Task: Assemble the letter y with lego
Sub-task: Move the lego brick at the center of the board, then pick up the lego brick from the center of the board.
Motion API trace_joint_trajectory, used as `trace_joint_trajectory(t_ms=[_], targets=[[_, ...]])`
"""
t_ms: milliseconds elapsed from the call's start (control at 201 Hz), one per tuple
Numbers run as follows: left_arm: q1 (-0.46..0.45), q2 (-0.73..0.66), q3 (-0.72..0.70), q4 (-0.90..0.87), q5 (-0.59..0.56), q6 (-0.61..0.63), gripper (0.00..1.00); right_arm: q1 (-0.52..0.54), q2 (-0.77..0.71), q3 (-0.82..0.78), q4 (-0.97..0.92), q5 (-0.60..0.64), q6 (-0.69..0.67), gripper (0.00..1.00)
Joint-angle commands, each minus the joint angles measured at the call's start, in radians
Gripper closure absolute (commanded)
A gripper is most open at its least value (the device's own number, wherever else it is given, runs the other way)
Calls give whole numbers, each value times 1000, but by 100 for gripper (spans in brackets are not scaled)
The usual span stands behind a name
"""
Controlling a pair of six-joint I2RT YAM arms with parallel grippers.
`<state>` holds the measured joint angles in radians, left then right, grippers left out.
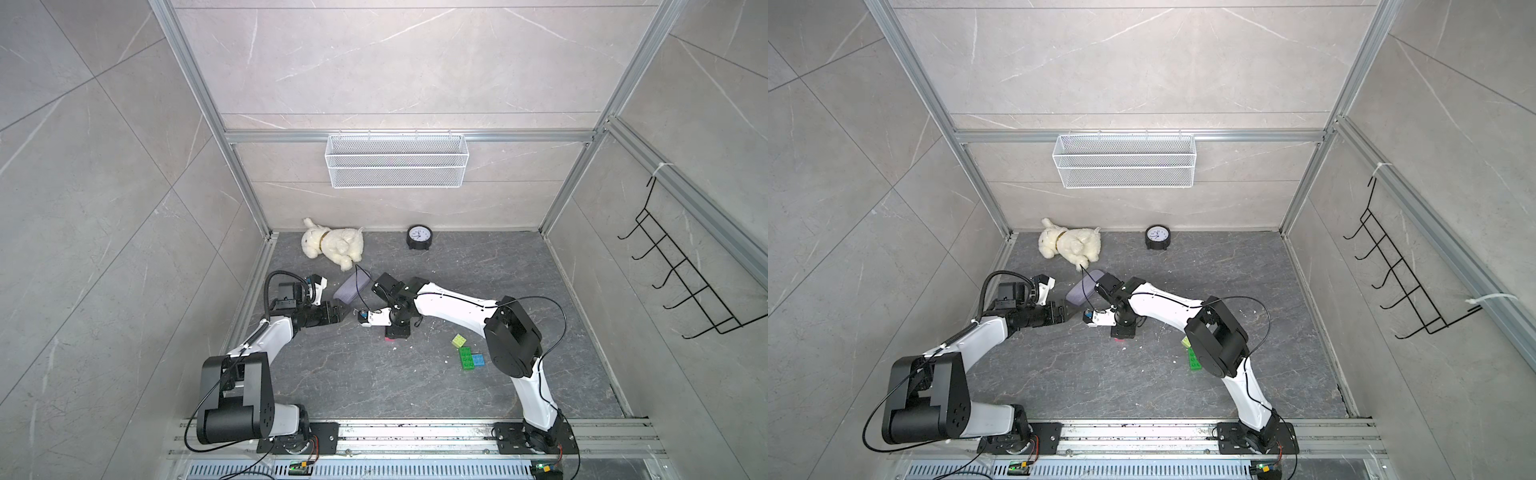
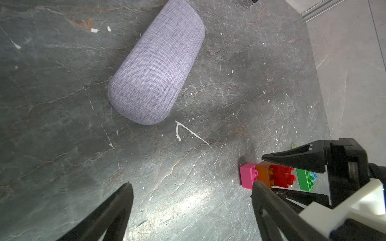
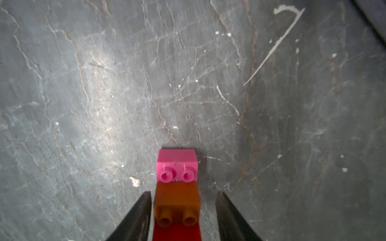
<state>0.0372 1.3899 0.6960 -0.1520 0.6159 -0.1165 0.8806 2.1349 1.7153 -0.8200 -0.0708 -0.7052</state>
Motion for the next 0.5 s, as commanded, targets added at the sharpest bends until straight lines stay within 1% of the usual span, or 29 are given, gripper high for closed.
trace_joint_trajectory(t_ms=[0, 95, 184, 388, 498], targets=[[0, -32, 6, 30, 78, -14, 9, 5, -89, -8, 13, -5, 34, 46], [-11, -31, -2, 42, 116, -17, 10, 2, -160, -74, 45, -1, 84, 46], [-37, -26, -4, 44, 135, -13, 10, -12, -252, -175, 88, -3, 182, 46], [-114, 7, 0, 43, 142, 0, 10, -93, -476, -439, 158, 30, 556, 46], [-147, 18, 8, 39, 133, 9, 10, -144, -565, -541, 110, 87, 797, 46]])
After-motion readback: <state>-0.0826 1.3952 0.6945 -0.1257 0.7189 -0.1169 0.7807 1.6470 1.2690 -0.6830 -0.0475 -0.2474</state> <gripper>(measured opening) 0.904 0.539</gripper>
